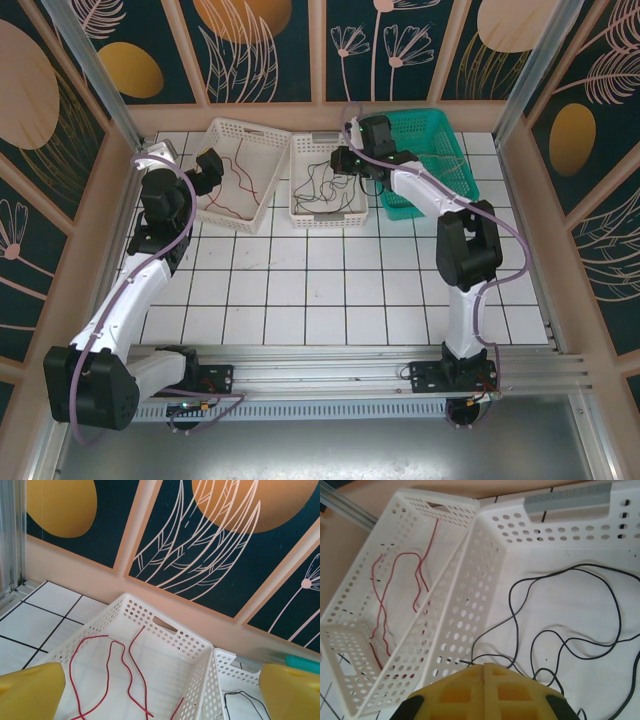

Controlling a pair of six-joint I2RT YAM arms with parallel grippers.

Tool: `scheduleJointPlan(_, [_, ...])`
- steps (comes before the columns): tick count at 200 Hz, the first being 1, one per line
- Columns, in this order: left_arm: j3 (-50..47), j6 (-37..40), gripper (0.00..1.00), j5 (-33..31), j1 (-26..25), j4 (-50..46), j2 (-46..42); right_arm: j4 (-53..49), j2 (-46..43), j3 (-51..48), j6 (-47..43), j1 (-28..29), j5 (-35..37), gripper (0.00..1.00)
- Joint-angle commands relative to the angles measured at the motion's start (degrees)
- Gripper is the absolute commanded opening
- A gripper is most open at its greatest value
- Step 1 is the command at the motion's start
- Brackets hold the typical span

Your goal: Untangle the cables

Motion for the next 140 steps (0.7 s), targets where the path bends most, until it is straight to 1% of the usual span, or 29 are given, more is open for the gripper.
scheduleJointPlan(1, [-0.4, -0.8, 0.99, -0.3, -0.1, 2.3, 0.0, -1.3, 1.7, 1.0, -1.6, 0.5, 2.1, 0.00])
scheduleJointPlan(64, [-0.4, -0.7, 0.99, -0.4, 0.0, 2.2, 0.1, -1.5, 3.7, 0.6, -2.3, 0.7, 3.0, 0.00])
scheduleJointPlan(104, [-0.4, -0.5, 0.99, -0.7, -0.2, 2.2, 0.2, -3.4, 6.7, 2.2, -2.8, 0.7, 3.7, 0.00])
scheduleJointPlan(140, [-0.4, -0.4, 0.99, -0.7, -0.1, 2.2, 0.3, -3.8, 7.2, 2.4, -2.8, 0.7, 4.3, 0.00])
